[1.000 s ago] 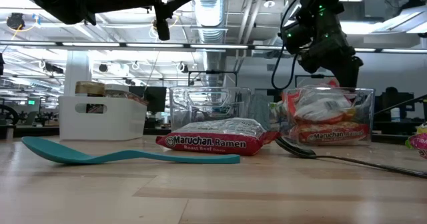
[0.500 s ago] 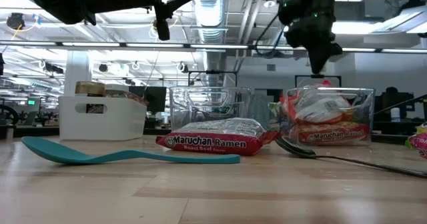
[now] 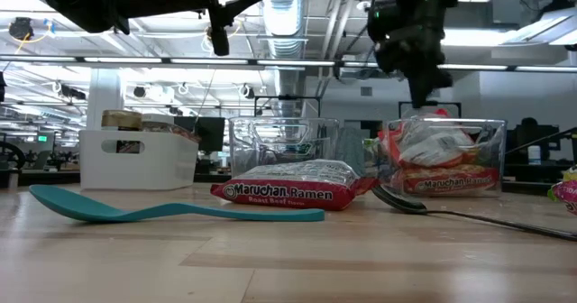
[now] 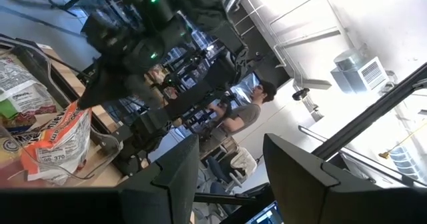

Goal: Pick & Place Food Item
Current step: Put the orange noodle pack into the right transparent bin, then put the green noodle pack into the right transparent bin

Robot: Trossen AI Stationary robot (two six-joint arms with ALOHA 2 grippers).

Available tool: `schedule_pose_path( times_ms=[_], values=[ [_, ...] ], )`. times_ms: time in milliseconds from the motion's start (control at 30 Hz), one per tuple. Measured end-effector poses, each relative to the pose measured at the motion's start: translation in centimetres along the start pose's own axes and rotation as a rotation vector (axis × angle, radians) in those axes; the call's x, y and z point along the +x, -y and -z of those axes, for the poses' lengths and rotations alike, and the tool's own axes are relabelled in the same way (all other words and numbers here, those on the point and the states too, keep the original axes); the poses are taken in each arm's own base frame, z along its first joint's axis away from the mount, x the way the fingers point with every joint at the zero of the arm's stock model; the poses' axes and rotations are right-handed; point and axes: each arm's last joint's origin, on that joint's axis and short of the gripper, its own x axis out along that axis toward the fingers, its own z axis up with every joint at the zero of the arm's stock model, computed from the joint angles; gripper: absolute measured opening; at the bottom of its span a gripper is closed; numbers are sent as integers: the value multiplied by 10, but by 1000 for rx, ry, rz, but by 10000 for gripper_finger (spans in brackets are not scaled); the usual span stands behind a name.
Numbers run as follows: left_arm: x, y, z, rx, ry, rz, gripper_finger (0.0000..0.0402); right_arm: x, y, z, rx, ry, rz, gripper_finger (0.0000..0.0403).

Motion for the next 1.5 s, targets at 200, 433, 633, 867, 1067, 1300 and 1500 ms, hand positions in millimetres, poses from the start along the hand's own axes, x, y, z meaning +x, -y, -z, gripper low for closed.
schedule_pose_path(
  times_ms=[200, 433, 633, 867, 1067, 1300, 1500],
  values=[
    [0, 0, 0, 1, -3, -4, 163, 15, 10, 9, 60, -58, 54, 1],
    [0, -1, 1, 1, -6, -8, 163, 29, 16, 20, 124, -144, 91, 0],
    [0, -3, 2, 5, -18, -40, 163, 29, 18, 16, 144, -83, 156, 0],
    [0, -3, 2, 5, -15, -37, 163, 7, 13, 14, 140, 10, 133, 0],
    [0, -3, 2, 5, -15, -37, 163, -36, -4, 21, 102, 197, 70, 0],
    [0, -3, 2, 5, -15, -37, 163, -61, -19, 40, 159, 326, 77, 0],
    [0, -3, 2, 5, -14, -37, 163, -61, -20, 49, 267, 337, 188, 0]
  ],
)
